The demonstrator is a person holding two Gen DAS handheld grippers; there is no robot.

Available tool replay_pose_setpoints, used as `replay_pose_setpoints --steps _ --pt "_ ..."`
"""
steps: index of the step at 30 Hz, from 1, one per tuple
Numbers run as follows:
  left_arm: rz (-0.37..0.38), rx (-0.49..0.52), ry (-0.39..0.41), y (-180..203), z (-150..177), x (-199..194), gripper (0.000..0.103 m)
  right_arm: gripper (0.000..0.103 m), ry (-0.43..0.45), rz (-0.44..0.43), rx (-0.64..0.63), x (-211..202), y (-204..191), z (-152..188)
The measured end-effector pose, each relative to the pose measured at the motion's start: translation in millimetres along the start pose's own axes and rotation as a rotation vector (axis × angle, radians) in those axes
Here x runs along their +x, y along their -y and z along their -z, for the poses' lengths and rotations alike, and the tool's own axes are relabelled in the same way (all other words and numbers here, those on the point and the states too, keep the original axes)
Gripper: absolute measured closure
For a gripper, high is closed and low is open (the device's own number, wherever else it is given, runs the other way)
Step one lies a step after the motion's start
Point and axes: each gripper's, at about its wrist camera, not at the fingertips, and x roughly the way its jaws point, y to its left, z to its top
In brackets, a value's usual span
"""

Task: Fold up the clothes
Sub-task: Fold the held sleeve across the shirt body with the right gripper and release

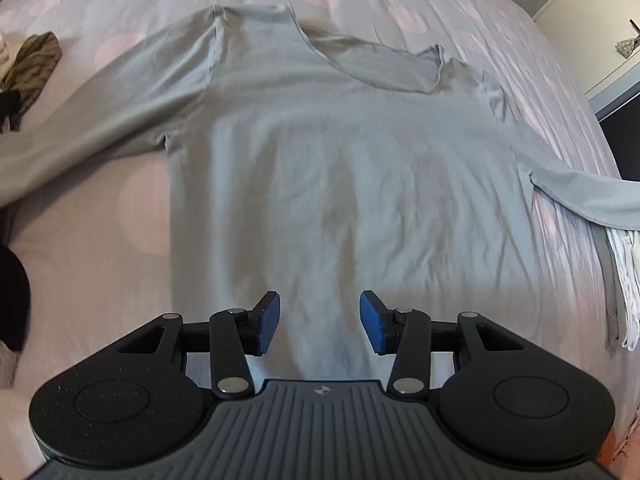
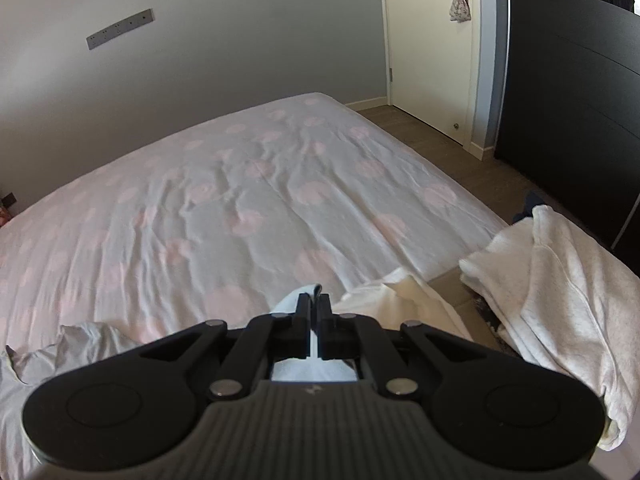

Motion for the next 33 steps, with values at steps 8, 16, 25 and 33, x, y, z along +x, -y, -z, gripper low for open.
replay_pose_setpoints --steps 8,16,25,33 --pt "-0.016 0.03 0.134 -38 -28 -8 0.061 0.1 0.049 -0.147 -0.071 -44 -123 -30" --pt "0.081 -0.017 0.202 -90 -21 -5 0.061 0.1 0.044 -0.26 -0.195 -75 -280 -41" --pt "0.153 -0.077 0.274 -134 -18 -16 0.061 0.1 -0.014 -0.385 -0.37 -71 -444 -1" --pt "0.191 -0.116 0.324 -148 -18 -26 0.061 0.1 -0.188 -0.484 -0.49 -20 -544 80"
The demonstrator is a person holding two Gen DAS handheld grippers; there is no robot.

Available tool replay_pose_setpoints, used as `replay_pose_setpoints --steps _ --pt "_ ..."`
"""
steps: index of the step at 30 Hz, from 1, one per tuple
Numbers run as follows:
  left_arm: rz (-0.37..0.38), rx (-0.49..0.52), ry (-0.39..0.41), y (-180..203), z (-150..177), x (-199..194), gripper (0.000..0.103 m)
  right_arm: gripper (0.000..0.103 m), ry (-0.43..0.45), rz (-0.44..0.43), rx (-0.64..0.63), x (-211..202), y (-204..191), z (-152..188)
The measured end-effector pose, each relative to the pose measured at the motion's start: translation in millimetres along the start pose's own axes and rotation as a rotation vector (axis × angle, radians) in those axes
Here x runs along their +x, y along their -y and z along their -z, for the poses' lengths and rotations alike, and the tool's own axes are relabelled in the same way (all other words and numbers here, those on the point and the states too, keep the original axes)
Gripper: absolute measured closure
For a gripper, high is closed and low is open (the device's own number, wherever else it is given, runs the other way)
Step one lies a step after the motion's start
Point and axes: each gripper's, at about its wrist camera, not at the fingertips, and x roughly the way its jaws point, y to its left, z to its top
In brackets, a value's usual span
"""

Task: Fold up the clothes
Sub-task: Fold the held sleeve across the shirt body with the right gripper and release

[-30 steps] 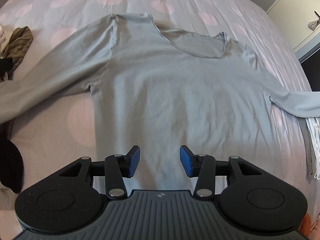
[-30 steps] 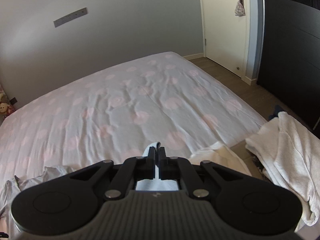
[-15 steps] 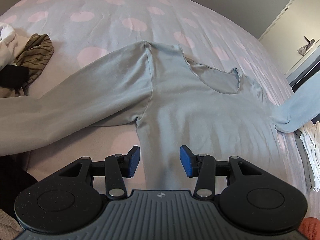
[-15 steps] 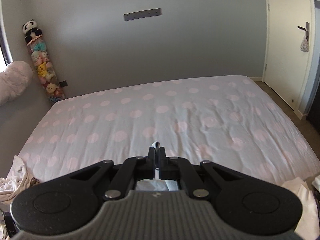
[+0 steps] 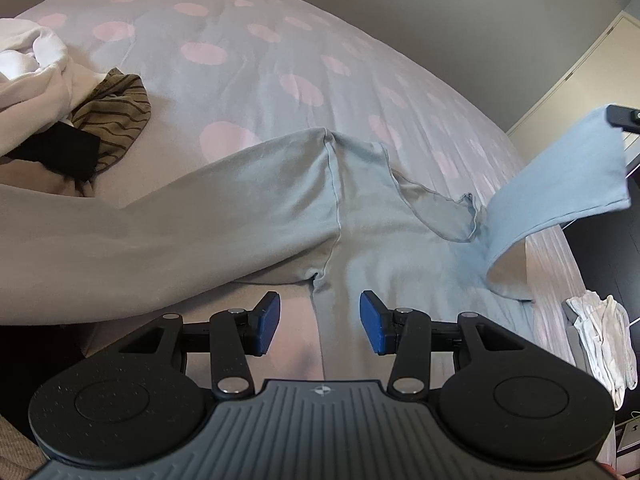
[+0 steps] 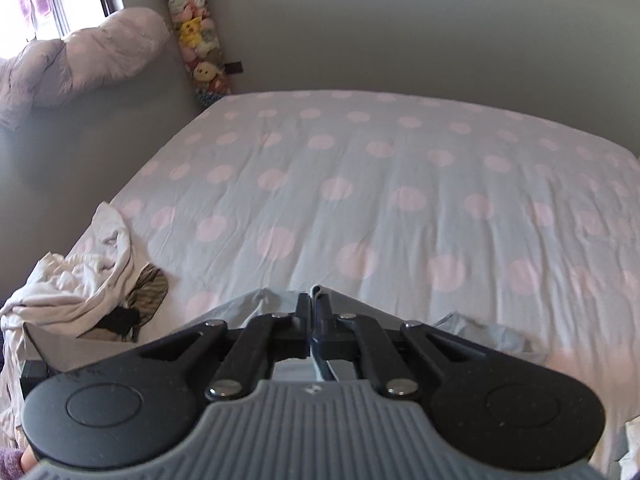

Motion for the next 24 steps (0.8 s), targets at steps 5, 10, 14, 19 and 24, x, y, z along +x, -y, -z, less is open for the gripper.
replay_pose_setpoints --steps 5,10,14,19,24 --pt "0.017 0.007 0.019 1 -1 -2 0.061 0.1 -0.077 -0.051 -0.022 57 -28 18" --pt "0.026 0.004 0.032 1 -3 1 0.061 0.1 -0.105 -0.067 -0.035 93 -40 30" --pt "0.047 0.021 0.04 4 -3 3 0.061 0.093 -0.101 -0.09 -0.031 111 -42 31" --pt "0.076 0.029 0.038 4 -3 10 0.061 0.085 -0.09 -0.092 -0.023 109 -31 35" --pt "0.1 0.052 0.05 10 -3 14 0.061 0.081 -0.088 -0.067 0.023 97 8 64"
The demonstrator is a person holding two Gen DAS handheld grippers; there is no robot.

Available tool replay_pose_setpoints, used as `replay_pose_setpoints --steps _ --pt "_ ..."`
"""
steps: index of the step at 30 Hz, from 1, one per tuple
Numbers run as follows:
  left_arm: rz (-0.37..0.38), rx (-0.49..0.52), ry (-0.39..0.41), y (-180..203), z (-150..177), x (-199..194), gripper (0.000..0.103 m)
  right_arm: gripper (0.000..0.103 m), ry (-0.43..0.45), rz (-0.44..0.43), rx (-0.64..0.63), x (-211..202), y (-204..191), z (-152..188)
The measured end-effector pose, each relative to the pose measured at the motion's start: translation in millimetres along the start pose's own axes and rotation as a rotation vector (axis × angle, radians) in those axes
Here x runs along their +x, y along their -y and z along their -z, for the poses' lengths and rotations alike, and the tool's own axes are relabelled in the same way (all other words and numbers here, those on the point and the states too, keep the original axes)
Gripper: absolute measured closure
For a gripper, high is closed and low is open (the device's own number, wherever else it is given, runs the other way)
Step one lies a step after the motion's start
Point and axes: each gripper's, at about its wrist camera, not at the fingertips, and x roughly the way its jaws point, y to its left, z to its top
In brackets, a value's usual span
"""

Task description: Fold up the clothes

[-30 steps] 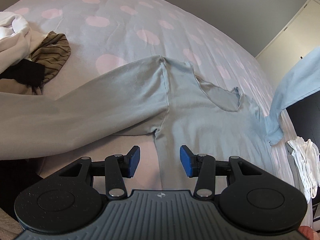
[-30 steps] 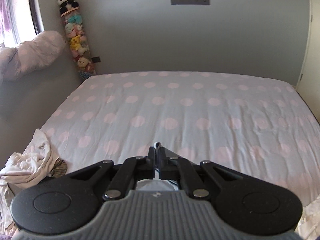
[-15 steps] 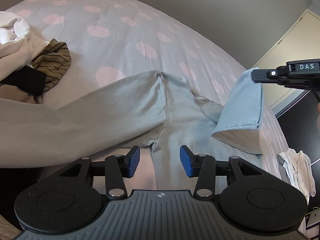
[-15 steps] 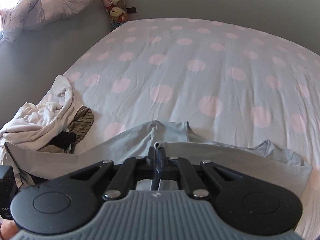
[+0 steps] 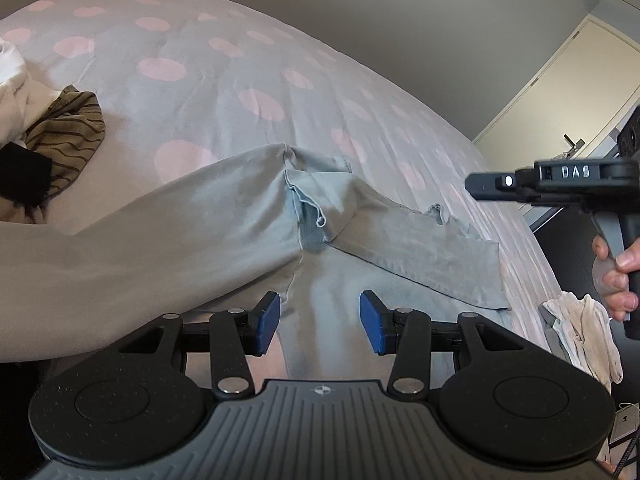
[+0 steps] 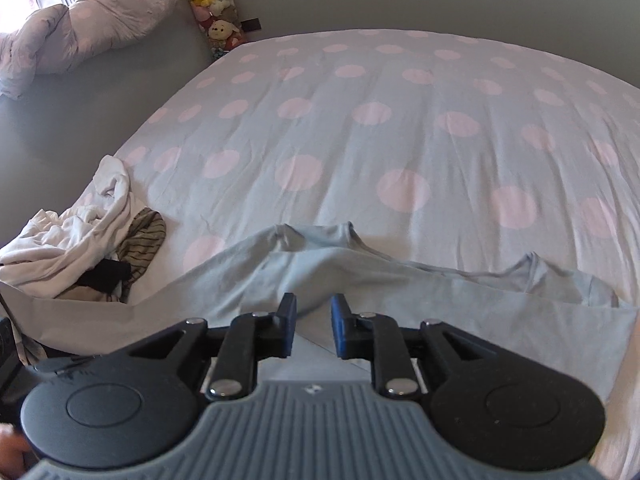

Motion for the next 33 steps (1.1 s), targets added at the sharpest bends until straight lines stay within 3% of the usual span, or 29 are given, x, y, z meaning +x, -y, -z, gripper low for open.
replay_pose_setpoints --steps 9,15,19,23,27,33 --pt "-0.009 0.033 0.021 10 4 9 0.061 0.072 0.036 0.138 0.026 -30 80 108" --pt "-0.041 0.024 0.04 12 8 16 0.061 0.072 0.137 0.369 -0.079 -41 104 170" --pt "-0.054 0.014 0.061 13 11 20 0.061 0.07 0.2 0.534 -0.163 -38 116 187" --pt "-0.077 -0.005 0.069 14 11 23 0.061 0.067 0.2 0.646 -0.231 -21 134 201" --pt "-0.067 -0.012 0.047 21 5 33 0.054 0.067 0.217 0.656 -0.245 -9 146 193" --pt "-0.114 0.03 -0.003 32 -15 60 0.053 0.068 0.179 0.637 -0.272 13 152 190"
